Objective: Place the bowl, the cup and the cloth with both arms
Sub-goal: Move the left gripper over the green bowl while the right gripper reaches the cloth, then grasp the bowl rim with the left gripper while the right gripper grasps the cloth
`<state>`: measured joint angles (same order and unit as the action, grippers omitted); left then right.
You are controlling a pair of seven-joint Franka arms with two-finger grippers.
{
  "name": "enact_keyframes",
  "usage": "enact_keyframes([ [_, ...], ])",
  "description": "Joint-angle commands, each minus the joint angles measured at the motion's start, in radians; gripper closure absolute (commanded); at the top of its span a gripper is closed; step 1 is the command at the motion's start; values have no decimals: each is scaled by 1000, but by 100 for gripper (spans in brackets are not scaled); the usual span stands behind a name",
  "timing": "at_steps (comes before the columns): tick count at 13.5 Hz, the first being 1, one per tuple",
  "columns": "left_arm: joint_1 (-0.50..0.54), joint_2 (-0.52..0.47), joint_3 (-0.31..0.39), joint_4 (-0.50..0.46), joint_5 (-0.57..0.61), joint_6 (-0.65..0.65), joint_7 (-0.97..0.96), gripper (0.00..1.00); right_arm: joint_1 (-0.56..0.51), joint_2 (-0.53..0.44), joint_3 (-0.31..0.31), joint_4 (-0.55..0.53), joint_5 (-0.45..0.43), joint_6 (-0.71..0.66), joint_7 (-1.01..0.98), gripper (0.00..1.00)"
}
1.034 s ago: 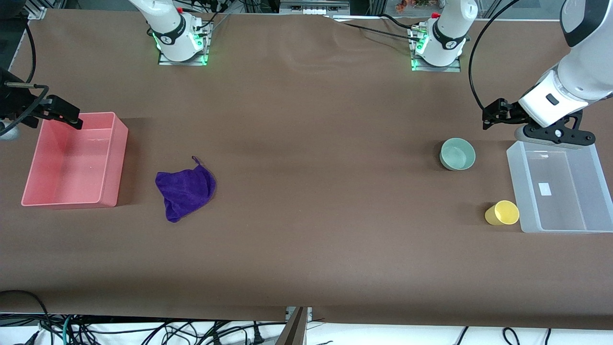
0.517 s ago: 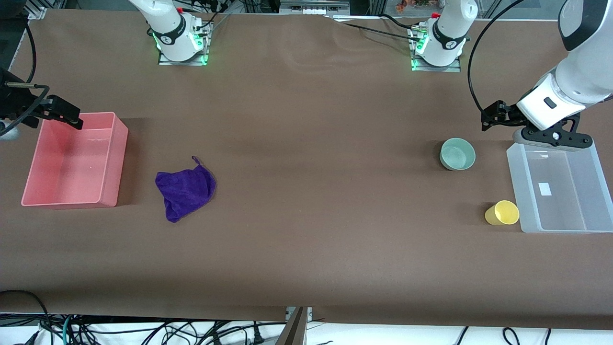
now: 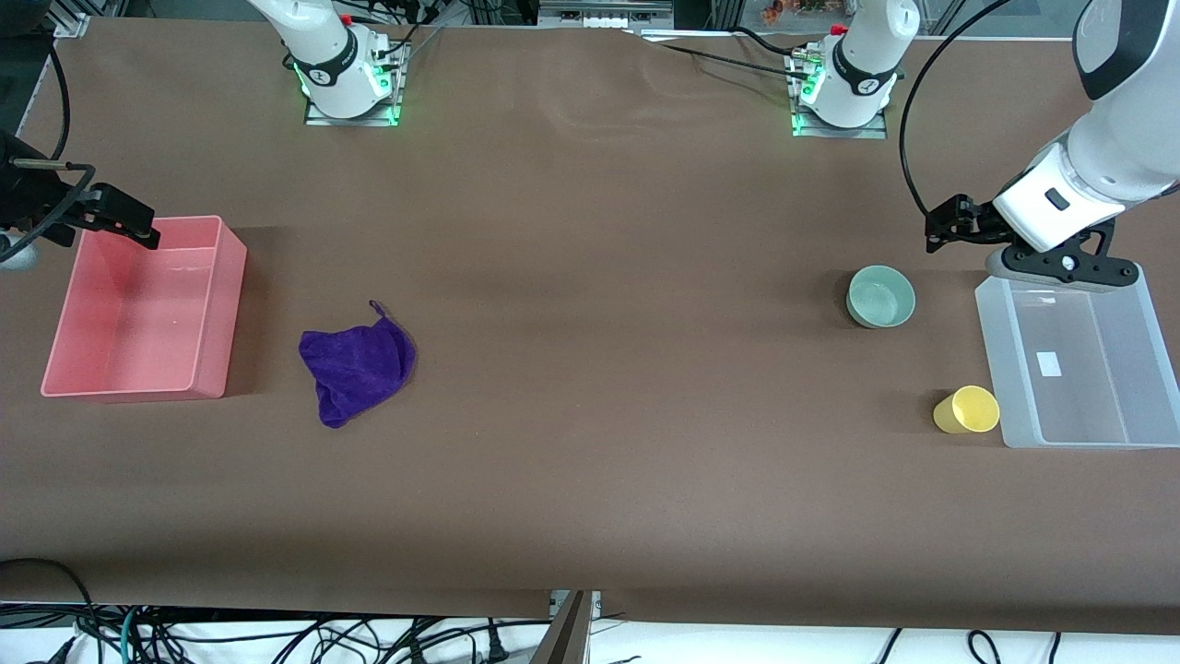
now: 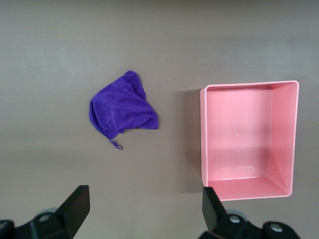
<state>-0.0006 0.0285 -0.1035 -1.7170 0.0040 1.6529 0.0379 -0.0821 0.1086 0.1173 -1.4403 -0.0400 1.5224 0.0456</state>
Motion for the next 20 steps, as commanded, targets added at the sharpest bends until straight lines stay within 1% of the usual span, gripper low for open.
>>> enact_keyframes([
  [1,-13,36,7,13,16,18,-15,0,1,-9,-1,-5,17,2,25,0],
  [4,-13,65,7,13,17,33,-13,0,1,-4,-1,-9,16,-8,22,0],
  [7,-7,97,8,5,19,31,-9,0,13,13,-1,-38,6,8,23,0],
  [9,13,122,13,-27,49,39,0,0,18,25,-1,-107,6,56,25,0],
  [10,30,120,11,-67,82,59,-1,0,19,25,1,-129,8,83,25,0],
  [11,37,114,11,-123,99,109,0,1,22,28,1,-164,6,109,17,0],
  [12,68,108,11,-174,100,163,0,2,27,43,1,-208,8,158,17,0],
  [13,85,99,8,-234,100,215,-1,9,30,62,1,-257,8,215,17,0],
  [14,88,102,10,-293,100,291,-1,14,42,75,1,-316,8,292,17,0],
  [16,131,108,8,-436,99,486,-1,15,64,88,1,-455,9,492,34,0],
  [17,134,113,8,-511,96,599,-1,16,68,101,1,-515,9,597,34,0],
  [18,137,129,10,-567,97,690,-1,17,74,130,1,-557,11,680,34,0],
  [19,158,158,10,-585,97,740,0,19,79,166,1,-583,9,744,34,0],
  [20,177,197,8,-586,99,761,3,24,97,195,1,-601,11,792,36,0],
])
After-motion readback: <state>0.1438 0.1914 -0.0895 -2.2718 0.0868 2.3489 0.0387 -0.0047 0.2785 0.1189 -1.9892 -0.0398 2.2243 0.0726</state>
